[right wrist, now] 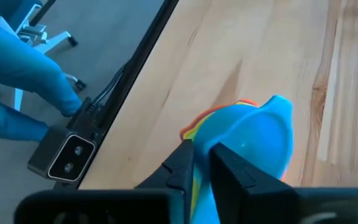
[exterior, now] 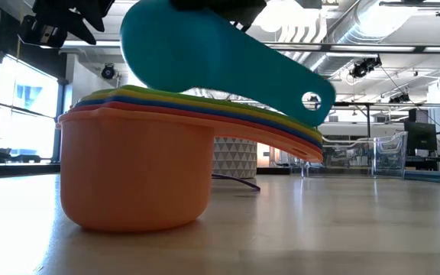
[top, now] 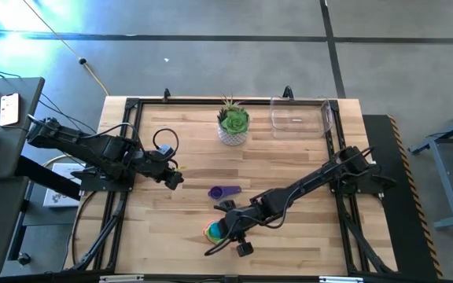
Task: Nest measuring cups in basket
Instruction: Stack the light blue measuring cup on top of the green measuring cup
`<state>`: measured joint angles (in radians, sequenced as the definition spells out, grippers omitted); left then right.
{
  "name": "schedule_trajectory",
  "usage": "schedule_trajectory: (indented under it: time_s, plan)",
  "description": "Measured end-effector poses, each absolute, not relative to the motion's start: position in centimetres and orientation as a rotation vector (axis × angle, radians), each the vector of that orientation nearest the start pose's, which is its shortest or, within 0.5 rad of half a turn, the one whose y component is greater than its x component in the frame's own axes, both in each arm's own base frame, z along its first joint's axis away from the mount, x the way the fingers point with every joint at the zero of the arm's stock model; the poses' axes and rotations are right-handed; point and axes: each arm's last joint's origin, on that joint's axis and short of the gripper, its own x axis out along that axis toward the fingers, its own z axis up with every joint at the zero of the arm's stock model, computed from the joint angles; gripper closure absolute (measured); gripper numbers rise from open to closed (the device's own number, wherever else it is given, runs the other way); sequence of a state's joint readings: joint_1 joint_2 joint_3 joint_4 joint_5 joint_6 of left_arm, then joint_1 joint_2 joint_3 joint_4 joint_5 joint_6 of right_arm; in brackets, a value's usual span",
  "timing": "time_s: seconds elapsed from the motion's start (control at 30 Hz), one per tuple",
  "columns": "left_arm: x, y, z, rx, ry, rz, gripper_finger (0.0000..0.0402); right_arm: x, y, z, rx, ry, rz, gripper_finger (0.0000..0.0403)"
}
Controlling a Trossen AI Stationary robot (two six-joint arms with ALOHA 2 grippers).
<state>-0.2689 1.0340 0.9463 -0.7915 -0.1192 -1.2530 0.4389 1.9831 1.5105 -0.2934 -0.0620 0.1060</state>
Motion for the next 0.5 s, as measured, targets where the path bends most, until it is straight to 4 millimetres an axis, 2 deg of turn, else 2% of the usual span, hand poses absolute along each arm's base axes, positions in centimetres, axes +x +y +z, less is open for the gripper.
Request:
schedule_trajectory:
  time_s: [0.17,0.5]
  plan:
    - [18.97,-4.87,29.44,-1.000,0.817,0.411,0.0312,39.88,18.85,22.05,-0.052,0.777,0.415,0.0346]
    - [18.97,-4.87,29.43,-1.000,0.817,0.410,0.0312,40.00,18.77,22.12,-0.070,0.758,0.370,0.0344]
